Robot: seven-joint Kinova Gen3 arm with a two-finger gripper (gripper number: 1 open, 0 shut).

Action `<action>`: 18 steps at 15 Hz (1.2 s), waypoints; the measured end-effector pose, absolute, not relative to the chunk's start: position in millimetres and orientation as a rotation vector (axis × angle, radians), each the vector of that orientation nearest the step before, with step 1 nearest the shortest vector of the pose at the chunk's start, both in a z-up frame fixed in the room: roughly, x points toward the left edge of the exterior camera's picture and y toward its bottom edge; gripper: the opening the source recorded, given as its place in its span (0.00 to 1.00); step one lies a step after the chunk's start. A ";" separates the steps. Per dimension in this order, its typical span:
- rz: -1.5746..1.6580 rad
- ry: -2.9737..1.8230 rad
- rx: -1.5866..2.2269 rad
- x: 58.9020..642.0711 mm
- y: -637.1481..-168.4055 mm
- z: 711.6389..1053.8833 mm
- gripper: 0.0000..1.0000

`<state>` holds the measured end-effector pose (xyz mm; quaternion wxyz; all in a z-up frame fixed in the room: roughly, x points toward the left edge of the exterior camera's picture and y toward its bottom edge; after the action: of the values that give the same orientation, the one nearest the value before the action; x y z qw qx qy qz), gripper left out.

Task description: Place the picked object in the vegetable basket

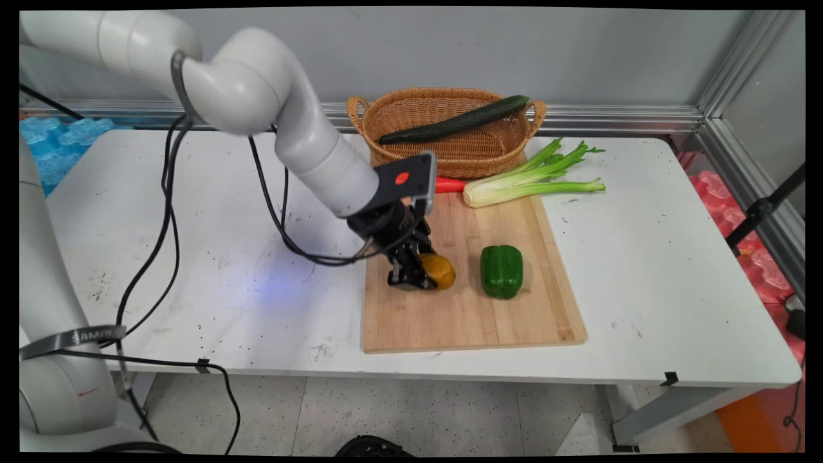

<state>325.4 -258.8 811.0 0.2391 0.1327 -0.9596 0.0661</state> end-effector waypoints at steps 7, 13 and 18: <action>0.156 -2.596 0.324 337.1 -299.1 873.2 0.00; 0.218 -2.594 0.328 359.8 -354.1 909.0 0.00; 0.298 -2.574 0.363 368.7 -401.6 918.6 0.00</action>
<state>368.7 -401.6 918.6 0.2598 0.1340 -0.9500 0.1100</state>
